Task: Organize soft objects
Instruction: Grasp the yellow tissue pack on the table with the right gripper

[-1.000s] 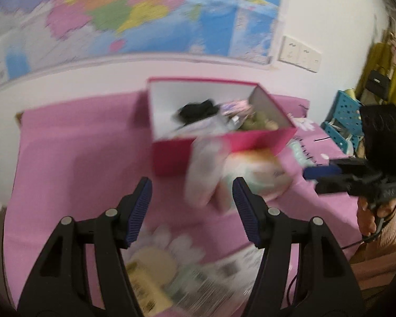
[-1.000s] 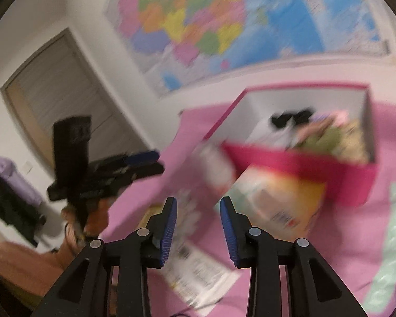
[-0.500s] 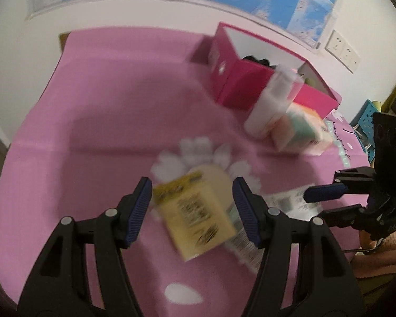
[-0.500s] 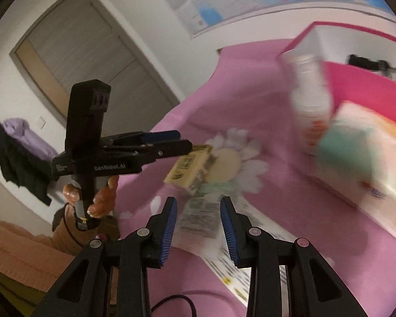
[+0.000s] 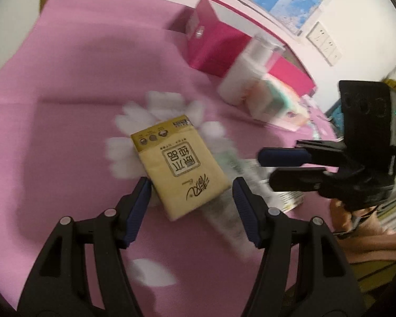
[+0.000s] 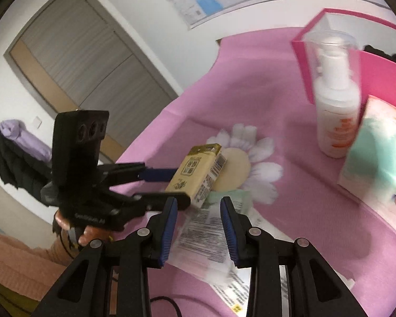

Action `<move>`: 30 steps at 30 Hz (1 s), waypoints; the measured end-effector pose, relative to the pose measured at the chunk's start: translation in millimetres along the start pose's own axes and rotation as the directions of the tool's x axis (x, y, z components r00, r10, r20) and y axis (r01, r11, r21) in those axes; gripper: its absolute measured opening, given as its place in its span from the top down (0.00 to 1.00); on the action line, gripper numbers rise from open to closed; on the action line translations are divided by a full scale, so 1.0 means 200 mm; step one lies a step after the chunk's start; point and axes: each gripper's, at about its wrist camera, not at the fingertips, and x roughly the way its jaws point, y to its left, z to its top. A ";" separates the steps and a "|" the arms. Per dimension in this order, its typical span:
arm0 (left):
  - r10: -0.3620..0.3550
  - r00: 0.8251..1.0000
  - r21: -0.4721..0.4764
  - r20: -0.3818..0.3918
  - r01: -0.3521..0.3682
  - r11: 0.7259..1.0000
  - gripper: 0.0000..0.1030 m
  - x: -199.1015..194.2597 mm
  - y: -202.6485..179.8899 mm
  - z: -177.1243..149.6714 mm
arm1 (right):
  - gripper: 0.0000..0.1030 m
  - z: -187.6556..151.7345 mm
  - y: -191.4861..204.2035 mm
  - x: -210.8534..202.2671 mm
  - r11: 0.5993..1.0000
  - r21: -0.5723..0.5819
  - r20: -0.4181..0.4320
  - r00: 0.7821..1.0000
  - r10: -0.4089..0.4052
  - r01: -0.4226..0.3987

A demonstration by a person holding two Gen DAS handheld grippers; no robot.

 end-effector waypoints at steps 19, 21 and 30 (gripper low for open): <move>0.020 0.996 0.089 0.087 -0.027 0.996 0.38 -0.07 -0.02 0.17 | 0.66 -0.04 -0.16 -0.05 0.990 0.139 0.054 0.999 0.000 -0.008; 0.032 0.998 0.096 0.059 -0.038 0.995 0.41 -0.01 0.00 0.21 | 0.66 -0.03 -0.15 -0.02 0.990 0.141 0.047 0.999 0.002 -0.008; -0.018 0.998 0.151 -0.055 0.026 0.988 0.45 0.13 -0.05 0.22 | 0.68 0.00 -0.21 0.03 0.986 0.167 0.061 0.997 -0.038 0.027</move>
